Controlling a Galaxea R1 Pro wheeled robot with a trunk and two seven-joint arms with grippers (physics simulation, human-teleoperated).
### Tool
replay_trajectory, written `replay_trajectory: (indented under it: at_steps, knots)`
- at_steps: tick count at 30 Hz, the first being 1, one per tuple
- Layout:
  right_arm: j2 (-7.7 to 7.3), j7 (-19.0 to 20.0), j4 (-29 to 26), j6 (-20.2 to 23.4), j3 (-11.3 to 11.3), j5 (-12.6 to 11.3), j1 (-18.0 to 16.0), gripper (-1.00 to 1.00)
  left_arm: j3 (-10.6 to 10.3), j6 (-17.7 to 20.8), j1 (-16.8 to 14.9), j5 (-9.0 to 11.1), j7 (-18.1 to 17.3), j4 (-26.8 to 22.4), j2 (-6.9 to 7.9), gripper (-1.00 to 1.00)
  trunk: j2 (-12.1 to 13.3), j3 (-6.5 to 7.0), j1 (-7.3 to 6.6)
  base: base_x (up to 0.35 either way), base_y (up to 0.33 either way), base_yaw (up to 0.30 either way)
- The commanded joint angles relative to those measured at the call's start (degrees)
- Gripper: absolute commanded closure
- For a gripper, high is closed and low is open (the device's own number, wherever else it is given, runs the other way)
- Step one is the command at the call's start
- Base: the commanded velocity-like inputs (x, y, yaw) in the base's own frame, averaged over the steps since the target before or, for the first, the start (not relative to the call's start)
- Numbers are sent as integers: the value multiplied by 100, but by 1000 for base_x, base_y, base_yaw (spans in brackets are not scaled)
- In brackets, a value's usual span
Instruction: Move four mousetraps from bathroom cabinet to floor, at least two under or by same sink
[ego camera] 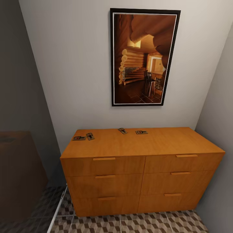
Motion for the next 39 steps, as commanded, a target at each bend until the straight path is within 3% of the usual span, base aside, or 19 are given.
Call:
replay_trajectory:
  at_steps: [1, 3, 39]
  knots:
    - [0, -7, 0, -16, -1, -2, -1, -100, 6, -11, 0, 37, -5, -3, -1, -100, -2, -4, 0, 0, 0, 0]
    - [0, -7, 0, -16, -1, -2, -1, -100, 5, -11, -1, 38, -4, -3, -2, -100, -2, -4, 0, 0, 0, 0]
    - [0, -7, 0, -16, 0, 7, -1, -100, 10, -2, -3, 50, 20, -3, -2, -100, 1441, 642, -791, 0, 0, 0]
